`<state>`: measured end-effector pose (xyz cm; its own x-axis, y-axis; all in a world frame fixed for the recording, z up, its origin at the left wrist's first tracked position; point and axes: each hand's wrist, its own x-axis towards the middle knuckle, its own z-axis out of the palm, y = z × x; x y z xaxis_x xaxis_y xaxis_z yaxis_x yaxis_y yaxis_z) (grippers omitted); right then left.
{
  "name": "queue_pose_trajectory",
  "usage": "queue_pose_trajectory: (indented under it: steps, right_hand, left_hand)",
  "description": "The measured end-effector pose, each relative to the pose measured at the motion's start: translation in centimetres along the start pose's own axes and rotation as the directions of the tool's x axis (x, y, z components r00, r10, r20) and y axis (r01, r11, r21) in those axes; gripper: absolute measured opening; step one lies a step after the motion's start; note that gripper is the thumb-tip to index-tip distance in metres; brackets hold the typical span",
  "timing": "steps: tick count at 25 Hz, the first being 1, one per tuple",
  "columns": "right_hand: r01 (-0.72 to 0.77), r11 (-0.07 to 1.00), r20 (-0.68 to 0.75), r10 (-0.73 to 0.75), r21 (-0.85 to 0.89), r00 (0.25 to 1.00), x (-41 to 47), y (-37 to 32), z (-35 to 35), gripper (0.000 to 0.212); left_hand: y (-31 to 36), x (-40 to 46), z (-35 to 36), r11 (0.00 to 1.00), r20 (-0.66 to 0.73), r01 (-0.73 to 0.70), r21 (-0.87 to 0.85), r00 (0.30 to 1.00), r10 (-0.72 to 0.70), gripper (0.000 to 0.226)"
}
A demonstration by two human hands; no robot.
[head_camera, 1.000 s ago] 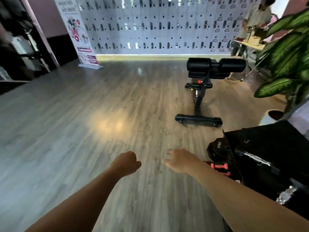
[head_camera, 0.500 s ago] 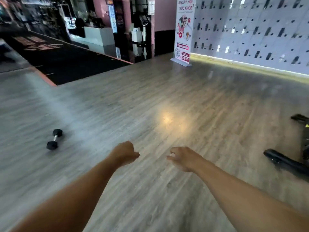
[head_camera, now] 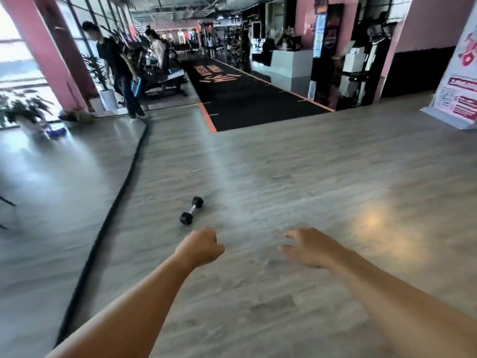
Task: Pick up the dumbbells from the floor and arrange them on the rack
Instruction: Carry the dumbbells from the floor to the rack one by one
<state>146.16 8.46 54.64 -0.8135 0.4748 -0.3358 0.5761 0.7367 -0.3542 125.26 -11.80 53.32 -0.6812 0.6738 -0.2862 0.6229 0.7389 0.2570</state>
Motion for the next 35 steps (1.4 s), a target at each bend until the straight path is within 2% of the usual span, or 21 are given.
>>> queue_pose_trajectory:
  steps: [5, 8, 15, 21, 29, 35]
  right_hand:
    - [0.145, 0.988, 0.039, -0.144, -0.041, 0.989, 15.2, -3.8, -3.3, 0.069]
    - [0.214, 0.975, 0.075, -0.209, -0.058, 0.975, 25.2, -6.9, -4.8, 0.068]
    - [0.245, 0.965, 0.089, -0.238, -0.087, 0.967, 45.1, -13.4, -11.3, 0.064]
    - [0.312, 0.948, 0.133, -0.302, -0.06, 0.944, 61.8, -17.5, -14.8, 0.062]
    - [0.461, 0.881, 0.314, -0.41, -0.107, 0.856, 85.9, -23.0, -16.7, 0.061]
    - [0.534, 0.83, 0.462, -0.414, -0.163, 0.784, 100.7, -28.8, -13.4, 0.062]
  left_hand:
    - [-5.3, 8.3, -4.0, 0.975, -0.066, 0.182, -0.13, 0.979, -0.192, 0.024]
    - [-9.2, 15.9, -5.9, 0.951, -0.081, 0.256, -0.173, 0.959, -0.273, 0.027]
    - [-14.8, 34.0, -13.4, 0.921, -0.094, 0.299, -0.249, 0.939, -0.33, 0.016]
    - [-18.6, 48.4, -16.6, 0.884, -0.041, 0.386, -0.264, 0.911, -0.41, 0.02]
    - [-24.3, 64.7, -19.4, 0.717, 0.0, 0.595, -0.365, 0.77, -0.638, 0.029]
    - [-31.2, 74.1, -17.7, 0.584, 0.08, 0.696, -0.418, 0.669, -0.739, 0.023]
